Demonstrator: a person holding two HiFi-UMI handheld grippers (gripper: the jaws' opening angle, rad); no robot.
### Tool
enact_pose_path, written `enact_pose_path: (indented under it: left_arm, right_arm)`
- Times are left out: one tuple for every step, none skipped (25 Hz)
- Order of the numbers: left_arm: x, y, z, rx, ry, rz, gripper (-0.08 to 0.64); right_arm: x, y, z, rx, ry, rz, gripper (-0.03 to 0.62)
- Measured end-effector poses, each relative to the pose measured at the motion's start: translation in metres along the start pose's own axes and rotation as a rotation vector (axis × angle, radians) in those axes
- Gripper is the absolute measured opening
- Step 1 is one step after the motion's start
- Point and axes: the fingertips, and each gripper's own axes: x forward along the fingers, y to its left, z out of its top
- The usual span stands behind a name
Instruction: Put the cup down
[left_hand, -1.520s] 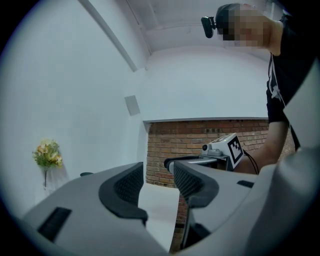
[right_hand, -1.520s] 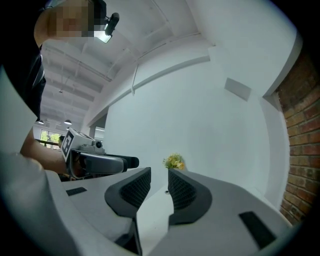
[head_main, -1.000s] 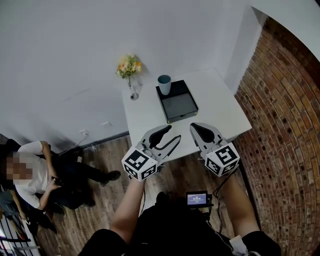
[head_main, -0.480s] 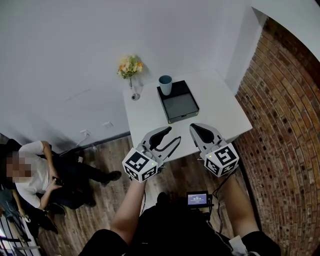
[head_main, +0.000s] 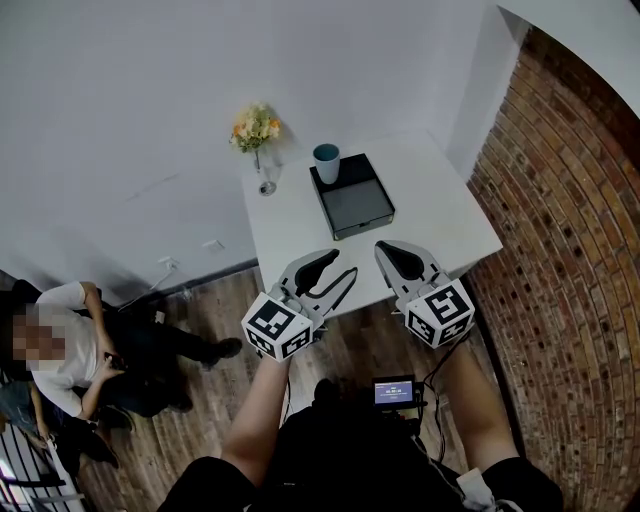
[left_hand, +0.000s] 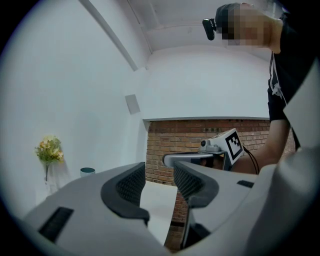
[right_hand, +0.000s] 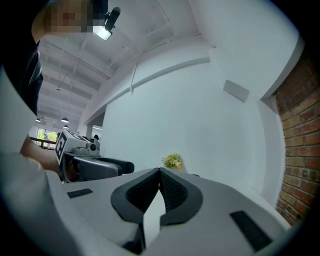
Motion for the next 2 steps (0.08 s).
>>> enact_pose_path:
  left_arm:
    - [-0.0003, 0.0000, -0.0003, -0.001, 0.001, 0.000, 0.184]
    - [-0.0005, 0.0000, -0.0006, -0.002, 0.001, 0.001, 0.184]
  right_arm:
    - [-0.0001, 0.0000, 0.0000, 0.000, 0.000, -0.001, 0.012]
    - [-0.0002, -0.0001, 0.0001, 0.000, 0.000, -0.002, 0.012]
